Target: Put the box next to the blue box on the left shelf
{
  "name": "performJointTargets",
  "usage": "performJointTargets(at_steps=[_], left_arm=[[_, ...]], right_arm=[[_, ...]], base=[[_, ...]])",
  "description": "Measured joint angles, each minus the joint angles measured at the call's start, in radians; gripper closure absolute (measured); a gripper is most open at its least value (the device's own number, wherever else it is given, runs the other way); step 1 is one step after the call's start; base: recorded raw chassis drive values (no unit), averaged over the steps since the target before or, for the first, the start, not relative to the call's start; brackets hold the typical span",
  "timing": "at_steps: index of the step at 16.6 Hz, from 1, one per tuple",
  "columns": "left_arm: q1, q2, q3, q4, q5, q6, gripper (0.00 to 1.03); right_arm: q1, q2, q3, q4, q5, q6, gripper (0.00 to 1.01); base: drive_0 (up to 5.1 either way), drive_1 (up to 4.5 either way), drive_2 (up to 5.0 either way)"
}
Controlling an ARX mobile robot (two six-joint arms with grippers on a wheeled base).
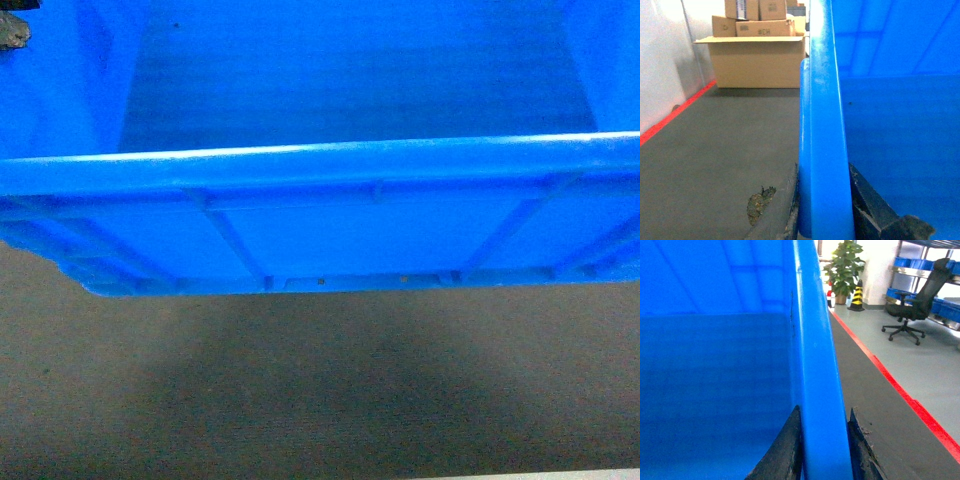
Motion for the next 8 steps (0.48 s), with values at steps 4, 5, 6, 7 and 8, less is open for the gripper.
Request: performJointTargets(at_steps=[4, 5, 6, 7, 8], left_arm=[[-0.002, 0.000, 0.000, 0.000, 0.001, 0.000, 0.83], [-0.002, 0.000, 0.000, 0.000, 0.000, 0.000, 0.83], [-0.002, 0.000, 0.000, 0.000, 0.000, 0.002, 0.83], [-0.002, 0.000, 0.000, 0.000, 0.000, 0.003, 0.84], [-0.002, 0.000, 0.000, 0.000, 0.000, 0.003, 0.84]], right_arm=[[-0.001, 0.000, 0.000, 0.000, 0.003, -0.003, 0.81], [-0.001, 0.000, 0.000, 0.000, 0.003, -0.003, 0.81], [-0.001, 0.000, 0.000, 0.000, 0.003, -0.003, 0.81], [-0.001, 0.000, 0.000, 0.000, 0.003, -0.004, 0.81], [-0.001, 0.000, 0.000, 0.000, 0.003, -0.004, 0.81]], base=[[-1.5, -1.50, -1.5], [-1.4, -1.44, -1.4], [-1.6, -1.57, -1.6], [-1.6, -1.56, -1.6], [-1.6, -1.57, -1.6]])
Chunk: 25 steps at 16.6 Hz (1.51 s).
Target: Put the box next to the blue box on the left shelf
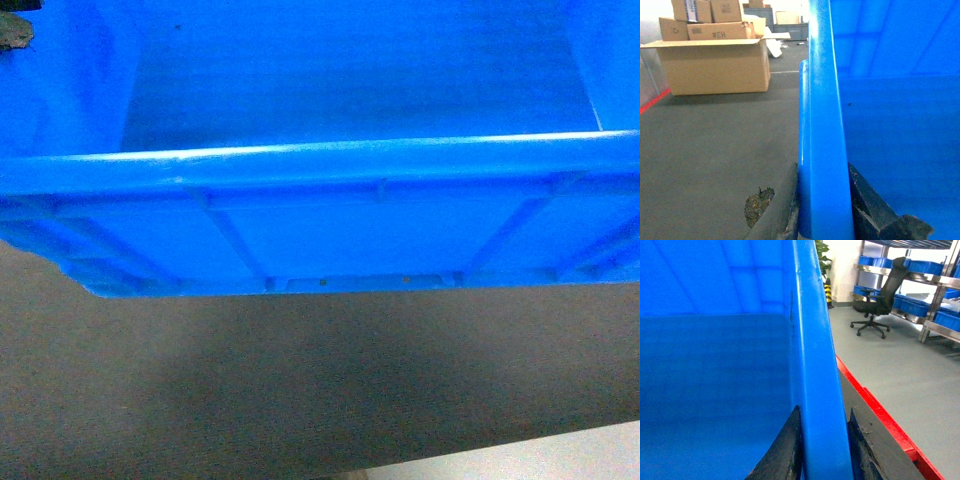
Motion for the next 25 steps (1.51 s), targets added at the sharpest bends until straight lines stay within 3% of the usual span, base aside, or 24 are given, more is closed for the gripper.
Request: performJointTargets(at_steps=[25], left_arm=[[0.000, 0.000, 0.000, 0.003, 0.000, 0.002, 0.85]], right_arm=[[0.000, 0.000, 0.000, -0.004, 0.000, -0.003, 0.81]], base=[[-1.5, -1.53, -1.5]])
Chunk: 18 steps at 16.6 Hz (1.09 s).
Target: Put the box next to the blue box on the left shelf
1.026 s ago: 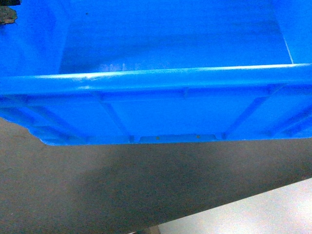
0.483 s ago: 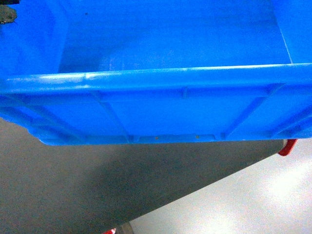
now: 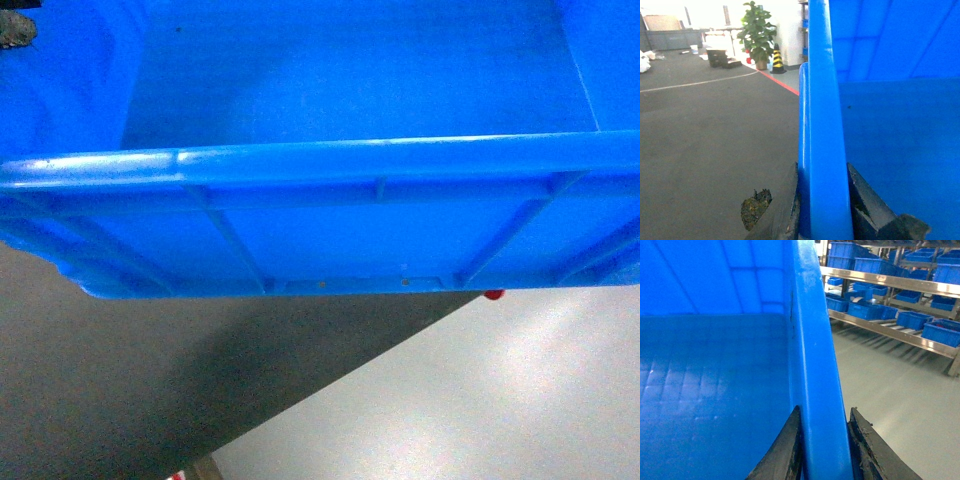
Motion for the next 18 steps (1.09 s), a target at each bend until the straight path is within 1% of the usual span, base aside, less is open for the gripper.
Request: performJointTargets(at_steps=[18], left_arm=[[0.000, 0.000, 0.000, 0.005, -0.001, -0.007, 0.85]], right_arm=[[0.000, 0.000, 0.000, -0.003, 0.000, 0.000, 0.81]], base=[[-1.5, -1.48, -1.5]])
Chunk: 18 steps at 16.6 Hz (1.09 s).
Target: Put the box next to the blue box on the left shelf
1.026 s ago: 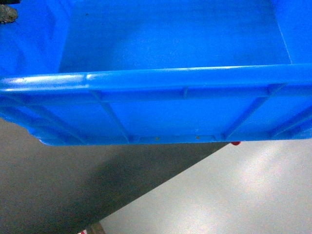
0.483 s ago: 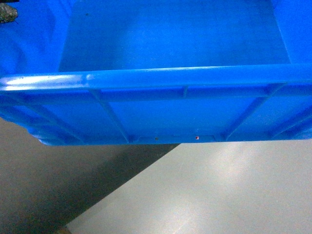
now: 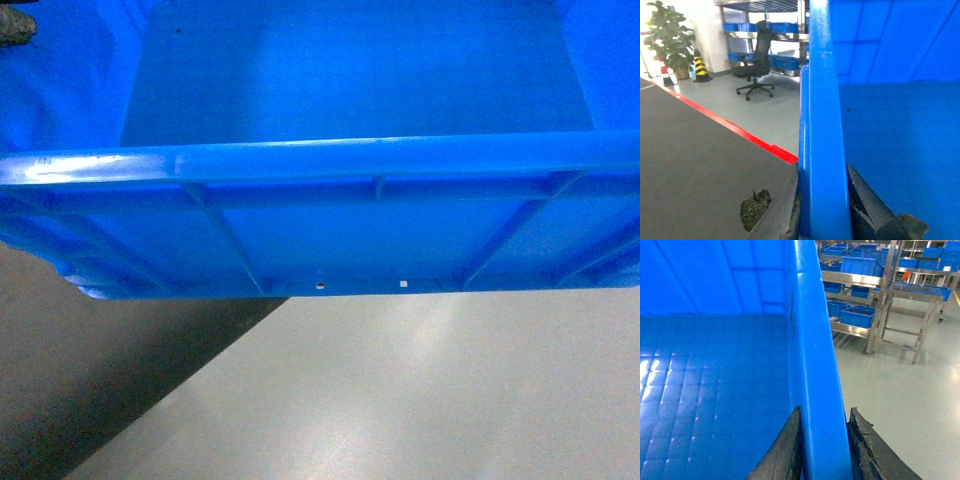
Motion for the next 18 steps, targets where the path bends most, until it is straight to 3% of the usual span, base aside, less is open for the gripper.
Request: performJointTargets(at_steps=[4, 18], left_arm=[[0.000, -0.002, 0.001, 0.008, 0.014, -0.022, 0.91], [0.000, -0.002, 0.001, 0.008, 0.016, -0.028, 0.92]], right_arm=[[0.004, 0.006, -0.001, -0.009, 0.006, 0.000, 0.81], [0.004, 0.006, -0.001, -0.009, 0.008, 0.000, 0.81]], base=[[-1.6, -1.55, -1.6], [-1.5, -1.52, -1.5]])
